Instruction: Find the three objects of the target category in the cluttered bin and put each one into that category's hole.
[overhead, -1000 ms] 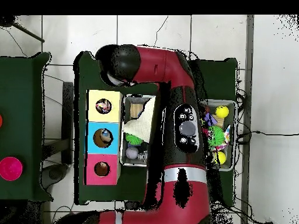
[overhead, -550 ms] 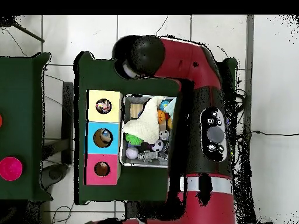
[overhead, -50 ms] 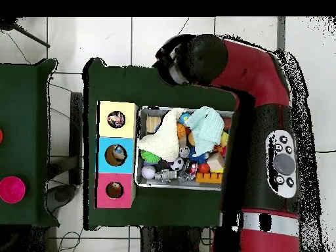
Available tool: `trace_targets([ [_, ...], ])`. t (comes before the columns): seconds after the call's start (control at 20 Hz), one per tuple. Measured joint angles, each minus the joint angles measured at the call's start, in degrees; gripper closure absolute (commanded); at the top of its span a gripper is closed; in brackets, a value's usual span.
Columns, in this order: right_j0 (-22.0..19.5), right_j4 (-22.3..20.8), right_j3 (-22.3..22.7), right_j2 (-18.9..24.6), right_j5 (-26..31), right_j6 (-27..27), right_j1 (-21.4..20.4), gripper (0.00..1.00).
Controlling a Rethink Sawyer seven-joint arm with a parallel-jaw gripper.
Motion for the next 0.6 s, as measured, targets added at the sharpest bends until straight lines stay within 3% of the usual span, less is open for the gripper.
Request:
trace_targets([
  [0.6,-3.31,-4.02,-0.02,0.56,-0.01,-5.71,1.92,1.00],
])
